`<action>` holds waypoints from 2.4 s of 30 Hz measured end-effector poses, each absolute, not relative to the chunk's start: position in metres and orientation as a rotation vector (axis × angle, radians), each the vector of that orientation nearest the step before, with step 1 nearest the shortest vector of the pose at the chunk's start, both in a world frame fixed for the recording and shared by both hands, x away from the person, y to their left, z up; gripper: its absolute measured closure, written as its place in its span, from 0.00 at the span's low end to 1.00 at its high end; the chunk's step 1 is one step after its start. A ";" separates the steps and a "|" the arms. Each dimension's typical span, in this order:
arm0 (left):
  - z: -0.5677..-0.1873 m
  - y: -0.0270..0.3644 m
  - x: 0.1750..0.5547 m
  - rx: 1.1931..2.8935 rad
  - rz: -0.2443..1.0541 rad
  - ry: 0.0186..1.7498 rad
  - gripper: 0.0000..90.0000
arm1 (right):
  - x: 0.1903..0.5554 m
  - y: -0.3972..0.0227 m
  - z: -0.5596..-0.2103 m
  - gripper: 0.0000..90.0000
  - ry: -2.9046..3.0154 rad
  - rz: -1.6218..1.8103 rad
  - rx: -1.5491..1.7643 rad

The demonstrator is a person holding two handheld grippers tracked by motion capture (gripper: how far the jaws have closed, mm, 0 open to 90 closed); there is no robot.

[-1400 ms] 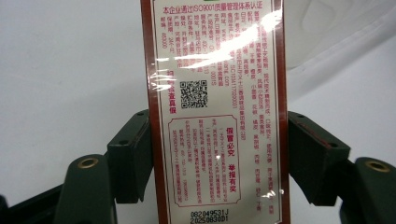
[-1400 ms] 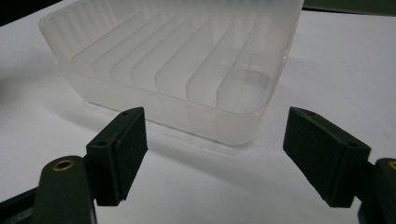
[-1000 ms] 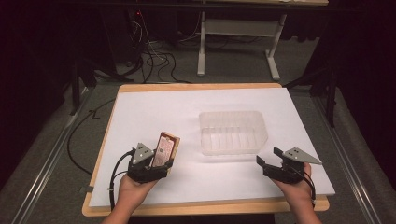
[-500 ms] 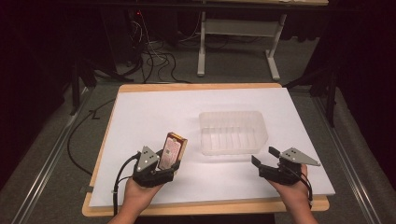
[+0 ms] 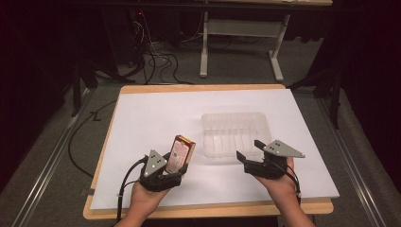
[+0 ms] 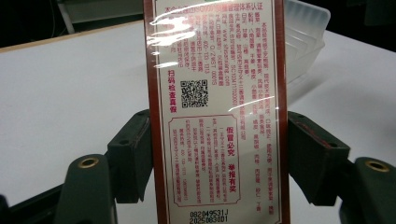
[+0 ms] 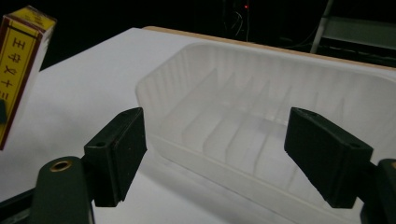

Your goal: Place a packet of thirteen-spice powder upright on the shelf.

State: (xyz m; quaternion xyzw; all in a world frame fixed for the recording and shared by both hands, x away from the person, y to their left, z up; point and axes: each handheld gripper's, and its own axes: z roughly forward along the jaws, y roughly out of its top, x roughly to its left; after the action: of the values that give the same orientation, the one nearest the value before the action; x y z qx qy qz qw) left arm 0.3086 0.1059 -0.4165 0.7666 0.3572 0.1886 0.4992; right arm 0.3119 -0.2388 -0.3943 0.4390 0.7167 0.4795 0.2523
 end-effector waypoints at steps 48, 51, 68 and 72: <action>-0.430 0.029 0.286 1.910 0.467 0.701 0.35 | 0.301 -0.193 -0.398 0.38 2.063 1.589 1.141; -0.430 0.029 0.285 1.905 0.471 0.703 0.35 | 0.301 -0.192 -0.400 0.41 2.067 1.590 1.152; -0.434 0.029 0.289 1.916 0.441 0.730 0.36 | 0.298 -0.187 -0.401 0.70 2.089 1.656 1.134; -0.435 0.029 0.290 1.923 0.437 0.733 0.36 | 0.294 -0.183 -0.399 0.72 2.095 1.633 1.093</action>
State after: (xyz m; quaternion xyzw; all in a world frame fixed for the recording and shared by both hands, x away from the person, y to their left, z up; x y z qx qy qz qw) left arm 0.2899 0.0290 -0.4345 0.7938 0.3024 0.1802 0.4959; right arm 0.2944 -0.1835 -0.3990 0.3771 0.7229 0.5632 0.1342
